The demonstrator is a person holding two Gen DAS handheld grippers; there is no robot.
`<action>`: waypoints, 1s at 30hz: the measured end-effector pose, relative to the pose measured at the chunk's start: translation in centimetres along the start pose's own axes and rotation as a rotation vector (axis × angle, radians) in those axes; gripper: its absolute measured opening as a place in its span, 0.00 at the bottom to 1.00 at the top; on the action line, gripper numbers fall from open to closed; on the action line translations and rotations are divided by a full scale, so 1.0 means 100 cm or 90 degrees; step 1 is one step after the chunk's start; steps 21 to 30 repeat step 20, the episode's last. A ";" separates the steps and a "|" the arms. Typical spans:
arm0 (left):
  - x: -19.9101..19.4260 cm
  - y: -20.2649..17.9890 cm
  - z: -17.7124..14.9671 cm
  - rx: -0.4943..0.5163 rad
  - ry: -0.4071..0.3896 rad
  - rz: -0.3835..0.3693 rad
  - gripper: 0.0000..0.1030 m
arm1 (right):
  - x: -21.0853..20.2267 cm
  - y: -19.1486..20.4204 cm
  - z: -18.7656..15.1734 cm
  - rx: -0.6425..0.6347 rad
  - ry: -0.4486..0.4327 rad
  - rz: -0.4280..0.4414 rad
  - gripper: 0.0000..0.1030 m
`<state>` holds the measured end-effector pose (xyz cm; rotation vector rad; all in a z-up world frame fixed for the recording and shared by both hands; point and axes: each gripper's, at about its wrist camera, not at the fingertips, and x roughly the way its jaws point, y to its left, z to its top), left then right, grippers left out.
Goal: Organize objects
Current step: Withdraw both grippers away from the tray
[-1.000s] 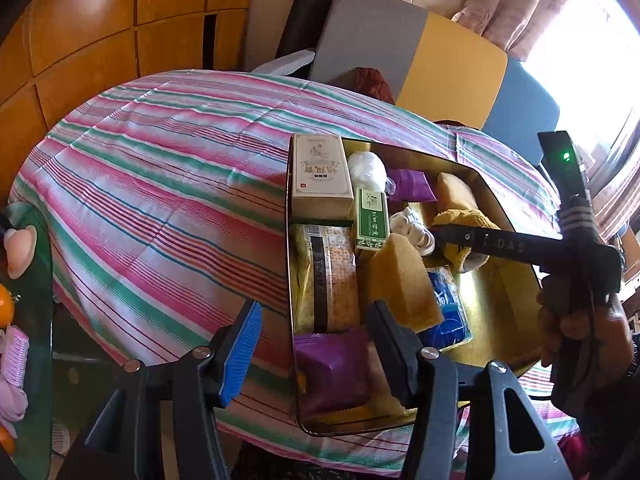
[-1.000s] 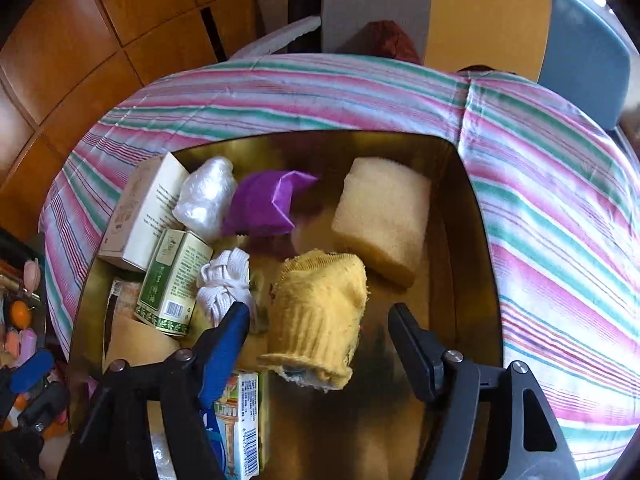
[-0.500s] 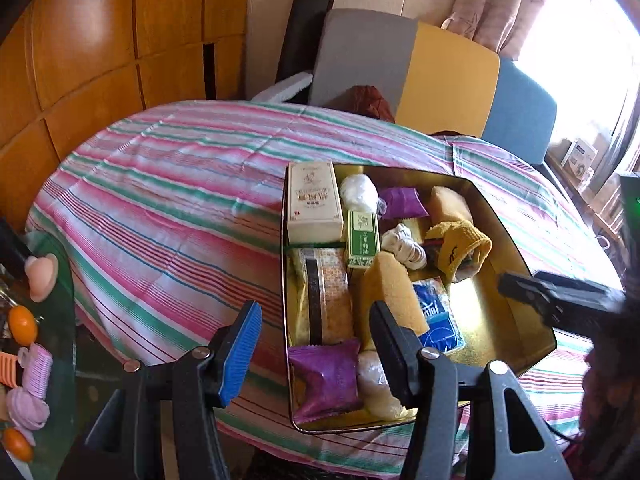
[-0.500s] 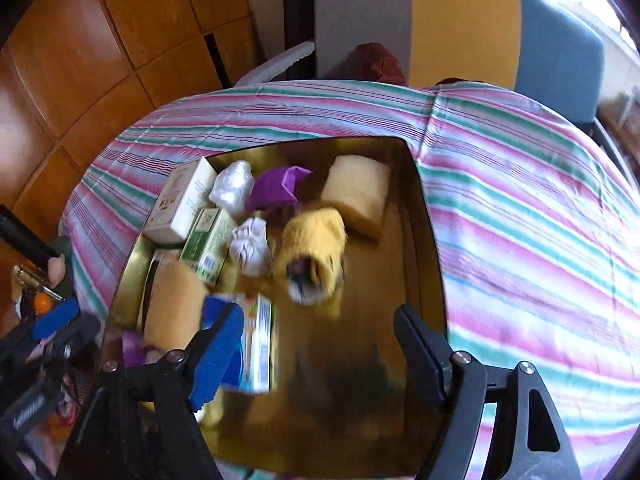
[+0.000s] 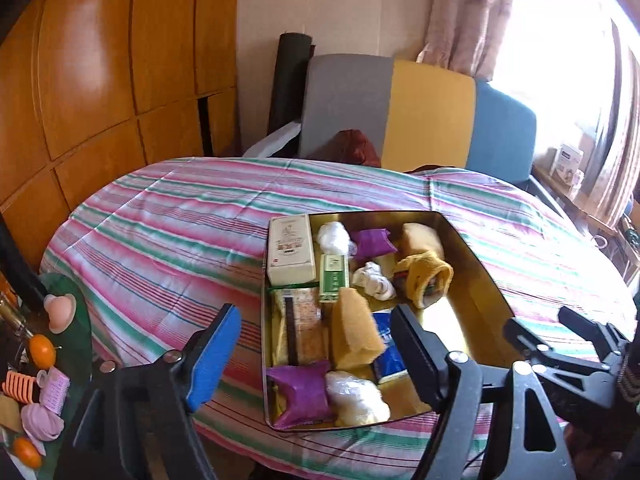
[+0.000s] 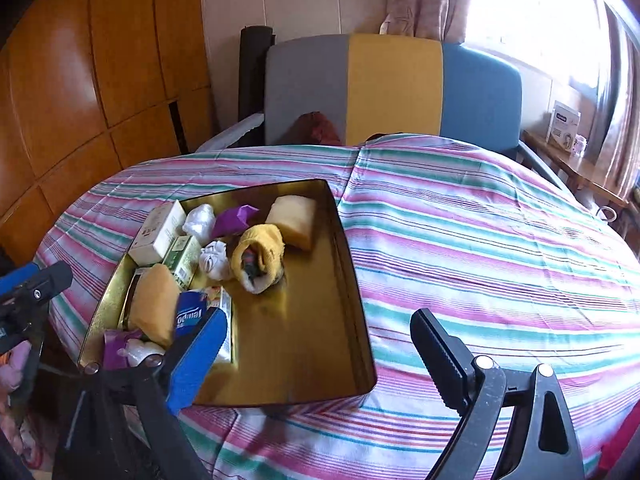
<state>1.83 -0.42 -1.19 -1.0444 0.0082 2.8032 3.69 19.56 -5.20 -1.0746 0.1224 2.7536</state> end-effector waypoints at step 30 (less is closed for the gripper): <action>0.005 -0.006 -0.008 0.012 -0.002 0.057 0.78 | 0.002 0.004 0.000 -0.004 0.003 0.009 0.91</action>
